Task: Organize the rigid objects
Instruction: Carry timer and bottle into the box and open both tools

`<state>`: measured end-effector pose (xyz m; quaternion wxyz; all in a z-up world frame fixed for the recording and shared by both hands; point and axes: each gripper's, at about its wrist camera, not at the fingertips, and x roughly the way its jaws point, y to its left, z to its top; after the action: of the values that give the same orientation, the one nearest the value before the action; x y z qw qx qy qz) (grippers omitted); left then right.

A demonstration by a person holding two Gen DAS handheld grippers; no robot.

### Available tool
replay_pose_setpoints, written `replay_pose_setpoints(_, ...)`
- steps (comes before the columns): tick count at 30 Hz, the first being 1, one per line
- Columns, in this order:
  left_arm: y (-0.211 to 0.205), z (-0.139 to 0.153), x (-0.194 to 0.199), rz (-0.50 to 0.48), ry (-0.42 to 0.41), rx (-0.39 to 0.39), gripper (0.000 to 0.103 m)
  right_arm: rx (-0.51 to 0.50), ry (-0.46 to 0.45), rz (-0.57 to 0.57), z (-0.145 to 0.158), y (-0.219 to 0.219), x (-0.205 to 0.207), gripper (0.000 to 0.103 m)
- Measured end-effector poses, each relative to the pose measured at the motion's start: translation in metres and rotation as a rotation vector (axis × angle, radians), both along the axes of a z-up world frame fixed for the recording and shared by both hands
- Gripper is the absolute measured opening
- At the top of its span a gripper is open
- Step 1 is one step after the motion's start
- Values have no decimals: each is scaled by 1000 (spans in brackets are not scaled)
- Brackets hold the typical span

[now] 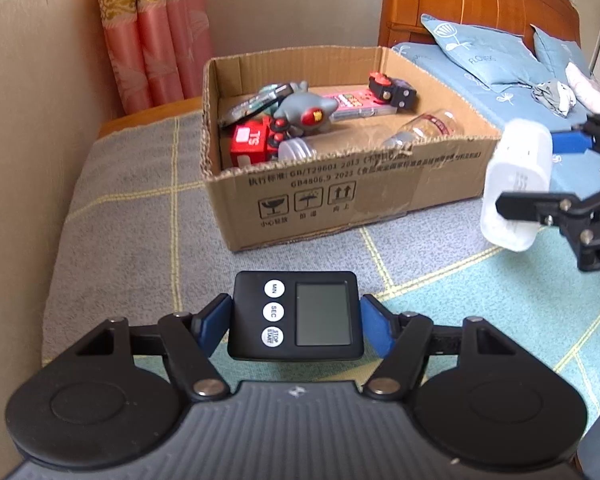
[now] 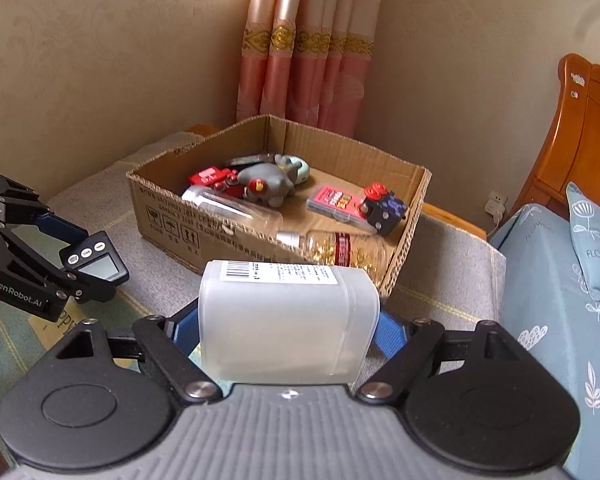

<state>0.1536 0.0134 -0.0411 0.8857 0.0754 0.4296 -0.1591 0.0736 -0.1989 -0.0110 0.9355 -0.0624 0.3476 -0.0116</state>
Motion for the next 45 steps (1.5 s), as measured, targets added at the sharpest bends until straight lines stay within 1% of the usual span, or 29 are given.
replay_pose_setpoints(4,6,16,2,6,-18,-19,69,-1,-46,14,24,-3,19,88)
replay_pose_setpoints(8,8,32,4,5,-49,-26,69,12,-65,-22,35,-14,55,88)
replay_pose_setpoints(13,10,50,9,5,-91,-21,69,20,-40,-63,28,-23,102,88)
replay_pose_setpoints(17,13,61,17,18,-120,-10,69,41,-21,-77,19,-27,120,89)
replay_pose_setpoints(19,14,66,22,14,-128,-8,69,63,-25,-83,17,-29,118,97)
replay_pose_setpoints(20,14,68,26,13,-130,-9,69,75,-35,-82,17,-28,113,103)
replay_pose_setpoints(22,13,72,33,5,-132,-9,69,88,-49,-83,18,-28,102,103)
replay_pose_setpoints(27,1,83,58,-20,-144,-10,69,98,-46,-100,22,-26,76,103)
replay_pose_setpoints(30,-10,90,78,-27,-143,-27,69,96,-49,-125,26,-25,61,103)
replay_pose_setpoints(34,-32,99,111,-55,-132,-58,69,119,-51,-134,30,-23,46,103)
replay_pose_setpoints(38,-60,98,145,-76,-115,-66,69,119,-54,-137,30,-19,36,103)
replay_pose_setpoints(41,-76,91,165,-67,-99,-80,69,114,-54,-143,30,-19,32,103)
replay_pose_setpoints(42,-81,89,169,-57,-105,-86,70,116,-49,-144,29,-19,32,103)
replay_pose_setpoints(43,-84,86,171,-47,-109,-90,73,118,-45,-149,28,-19,32,103)
replay_pose_setpoints(44,-86,85,173,-44,-110,-93,80,119,-39,-158,28,-20,32,103)
replay_pose_setpoints(45,-86,85,173,-38,-113,-96,84,121,-32,-167,27,-20,32,103)
